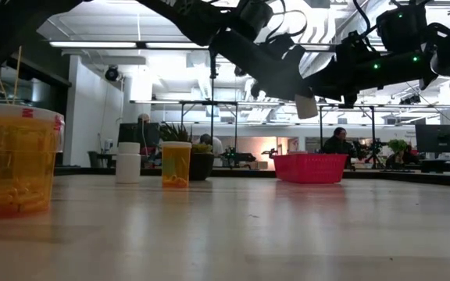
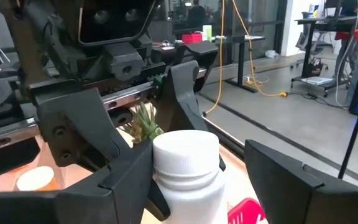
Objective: Pick and place pill bottles into a basket
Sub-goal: Put the top white pill bottle into the bin
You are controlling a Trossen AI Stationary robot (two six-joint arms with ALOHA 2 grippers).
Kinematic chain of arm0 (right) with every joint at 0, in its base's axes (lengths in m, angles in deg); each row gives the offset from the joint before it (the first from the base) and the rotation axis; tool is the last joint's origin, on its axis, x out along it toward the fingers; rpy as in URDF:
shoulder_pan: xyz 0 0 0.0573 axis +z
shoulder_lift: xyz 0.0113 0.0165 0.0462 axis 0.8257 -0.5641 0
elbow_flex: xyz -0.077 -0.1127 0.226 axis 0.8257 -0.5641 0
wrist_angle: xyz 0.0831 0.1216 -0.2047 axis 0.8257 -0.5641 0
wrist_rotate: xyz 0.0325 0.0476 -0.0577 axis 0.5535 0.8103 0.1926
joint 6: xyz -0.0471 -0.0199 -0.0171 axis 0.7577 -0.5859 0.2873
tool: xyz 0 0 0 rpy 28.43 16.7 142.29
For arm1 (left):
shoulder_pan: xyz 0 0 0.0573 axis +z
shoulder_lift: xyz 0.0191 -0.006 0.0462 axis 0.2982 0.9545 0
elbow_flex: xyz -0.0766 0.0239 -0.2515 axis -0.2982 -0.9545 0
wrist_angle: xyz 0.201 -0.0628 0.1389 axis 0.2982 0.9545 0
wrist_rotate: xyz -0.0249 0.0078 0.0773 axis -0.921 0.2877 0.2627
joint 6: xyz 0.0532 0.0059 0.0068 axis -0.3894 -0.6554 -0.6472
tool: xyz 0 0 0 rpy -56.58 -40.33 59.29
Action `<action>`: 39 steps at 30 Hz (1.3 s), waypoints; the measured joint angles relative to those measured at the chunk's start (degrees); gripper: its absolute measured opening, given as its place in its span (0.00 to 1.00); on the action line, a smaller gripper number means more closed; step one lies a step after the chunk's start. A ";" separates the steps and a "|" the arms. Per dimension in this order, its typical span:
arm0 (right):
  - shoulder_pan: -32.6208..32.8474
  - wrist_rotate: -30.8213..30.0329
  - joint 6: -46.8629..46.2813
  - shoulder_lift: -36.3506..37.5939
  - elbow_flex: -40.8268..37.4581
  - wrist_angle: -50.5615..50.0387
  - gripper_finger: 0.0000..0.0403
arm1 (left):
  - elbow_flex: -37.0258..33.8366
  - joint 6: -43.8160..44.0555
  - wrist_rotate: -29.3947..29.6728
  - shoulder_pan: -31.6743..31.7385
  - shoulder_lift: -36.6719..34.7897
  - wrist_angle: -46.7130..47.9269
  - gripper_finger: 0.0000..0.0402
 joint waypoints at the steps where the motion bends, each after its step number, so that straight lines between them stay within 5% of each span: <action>1: -0.02 0.41 -0.01 0.02 0.00 0.14 0.60 | -0.02 0.02 -0.08 0.00 0.00 -0.34 0.54; 14: 0.00 0.65 -8.28 -0.09 -0.07 1.04 0.60 | 0.00 0.28 0.13 0.09 0.00 -0.34 0.54; 24: -2.50 -3.68 -31.73 -0.13 -0.13 3.44 0.60 | 0.29 -0.93 5.21 0.24 -0.13 -2.45 0.54; 30: -4.67 -6.10 -53.58 -0.13 -0.13 3.38 0.61 | 0.25 -1.27 6.31 0.05 -0.15 -2.24 0.54; 39: -9.20 4.02 -65.53 -0.13 -0.13 0.70 0.82 | 0.22 -1.30 6.53 0.11 -0.15 -2.14 0.54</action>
